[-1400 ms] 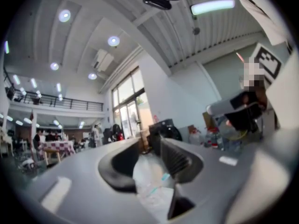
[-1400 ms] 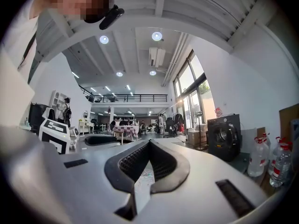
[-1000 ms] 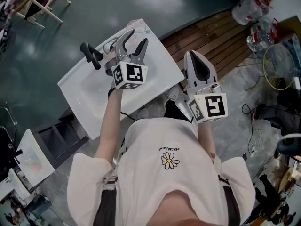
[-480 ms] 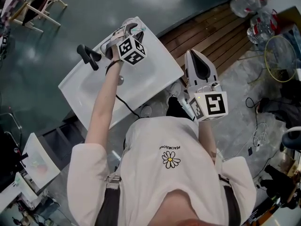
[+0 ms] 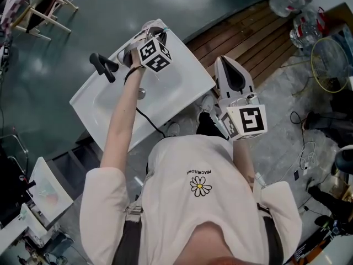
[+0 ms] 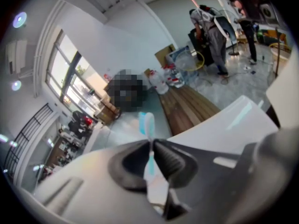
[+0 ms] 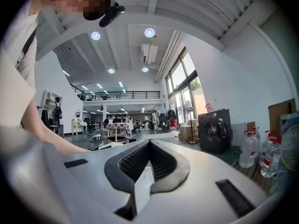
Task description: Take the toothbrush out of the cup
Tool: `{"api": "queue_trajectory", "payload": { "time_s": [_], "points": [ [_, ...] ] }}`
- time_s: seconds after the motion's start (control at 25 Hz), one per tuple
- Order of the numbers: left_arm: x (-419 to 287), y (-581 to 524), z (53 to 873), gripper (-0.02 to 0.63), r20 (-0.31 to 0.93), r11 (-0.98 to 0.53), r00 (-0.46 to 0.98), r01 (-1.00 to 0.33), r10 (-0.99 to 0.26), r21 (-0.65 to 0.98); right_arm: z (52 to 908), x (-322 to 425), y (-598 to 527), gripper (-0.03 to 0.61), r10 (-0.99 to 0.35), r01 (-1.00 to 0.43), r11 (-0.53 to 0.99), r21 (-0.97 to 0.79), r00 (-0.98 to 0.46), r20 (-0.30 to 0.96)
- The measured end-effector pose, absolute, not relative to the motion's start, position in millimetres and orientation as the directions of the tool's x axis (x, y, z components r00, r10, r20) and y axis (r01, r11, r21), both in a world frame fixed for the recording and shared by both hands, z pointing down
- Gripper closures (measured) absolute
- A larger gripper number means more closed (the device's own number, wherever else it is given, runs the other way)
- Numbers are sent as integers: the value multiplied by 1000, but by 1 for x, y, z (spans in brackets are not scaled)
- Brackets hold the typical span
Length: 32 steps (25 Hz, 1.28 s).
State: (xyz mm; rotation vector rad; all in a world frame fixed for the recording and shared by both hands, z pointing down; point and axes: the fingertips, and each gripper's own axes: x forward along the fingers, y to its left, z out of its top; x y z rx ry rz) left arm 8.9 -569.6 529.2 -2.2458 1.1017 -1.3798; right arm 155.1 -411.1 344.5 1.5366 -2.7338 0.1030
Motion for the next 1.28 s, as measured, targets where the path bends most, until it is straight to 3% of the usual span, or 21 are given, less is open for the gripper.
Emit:
{"api": "queue_trajectory", "payload": {
  "time_s": [0.24,0.64,0.96,1.28],
  "points": [
    [9,-573,487,583,557,-611,280,-518,-782,-599,338,151,-402,580,-852,-851,523,-44,-524,18],
    [9,-537,337,583,315,-497,385,-637,-868,-590,311,126,-369,580,-864,-866,500,-1,-499,-62],
    [-18,-459,260,583,91,-435,441,-792,-893,-427,298,96,-340,580,-851,-856,517,18,-517,-91],
    [-47,-369,229,583,-147,-333,404,-875,-903,-352,292,74,-315,580,-853,-860,508,43,-509,-114]
  ]
}}
